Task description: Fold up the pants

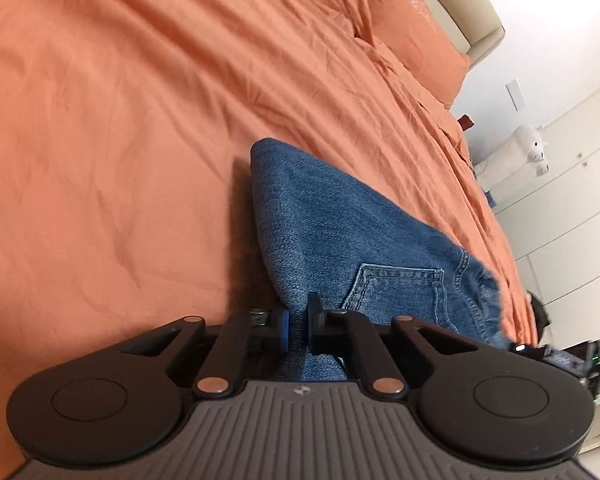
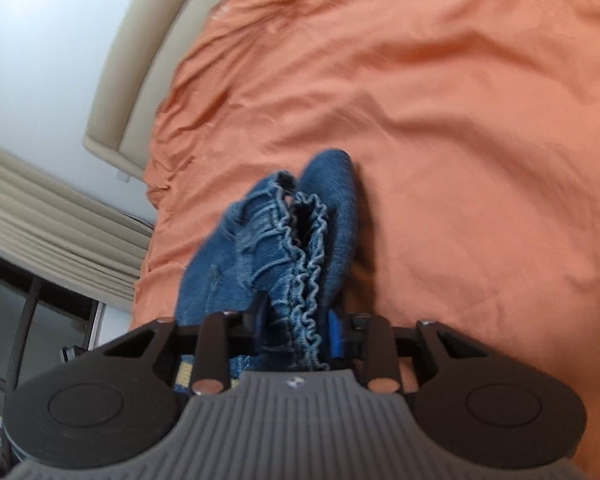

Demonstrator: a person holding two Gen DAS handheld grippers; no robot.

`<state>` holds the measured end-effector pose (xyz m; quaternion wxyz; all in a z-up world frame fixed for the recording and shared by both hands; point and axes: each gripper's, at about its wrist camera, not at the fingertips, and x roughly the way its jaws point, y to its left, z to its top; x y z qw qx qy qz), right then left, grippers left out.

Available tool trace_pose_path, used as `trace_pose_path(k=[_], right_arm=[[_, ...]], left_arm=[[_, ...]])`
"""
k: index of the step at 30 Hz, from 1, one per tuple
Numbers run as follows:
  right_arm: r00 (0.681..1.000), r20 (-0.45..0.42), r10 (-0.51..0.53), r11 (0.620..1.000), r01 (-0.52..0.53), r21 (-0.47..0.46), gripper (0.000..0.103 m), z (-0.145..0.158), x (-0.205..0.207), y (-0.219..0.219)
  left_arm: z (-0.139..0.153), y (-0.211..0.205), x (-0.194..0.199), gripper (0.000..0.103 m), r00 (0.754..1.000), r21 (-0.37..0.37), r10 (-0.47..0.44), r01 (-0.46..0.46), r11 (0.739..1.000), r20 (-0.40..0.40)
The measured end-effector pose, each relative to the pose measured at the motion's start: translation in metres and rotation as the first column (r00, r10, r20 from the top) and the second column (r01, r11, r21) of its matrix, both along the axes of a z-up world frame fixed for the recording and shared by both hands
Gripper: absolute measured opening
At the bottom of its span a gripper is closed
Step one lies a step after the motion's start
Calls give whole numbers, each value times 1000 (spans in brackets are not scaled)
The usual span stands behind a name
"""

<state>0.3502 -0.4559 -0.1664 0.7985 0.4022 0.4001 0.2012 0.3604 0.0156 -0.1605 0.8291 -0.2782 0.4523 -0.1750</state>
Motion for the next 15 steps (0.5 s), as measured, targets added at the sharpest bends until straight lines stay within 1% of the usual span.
trace_pose_path(k=[2,5,11,15], right_arm=[[999,38,9,1000,-10,5,20,13,-5,4],[996,87,26,999,-24,-29,19,29,-13,11],[988,155,30,1000,-31,3,18,51,-31,19],[982,184,49,998,-53,17,18,61,-48,34]], left_arm=[[10,-4,-4,7,1000,30,0,-1,1000,19],[28,-13,-13,7,999,80,-11,7,997,51],[61,-12,-33,6,996,129,-26,15,992,90],[82,0,-51,6,993,150,-10,-7,989,116]])
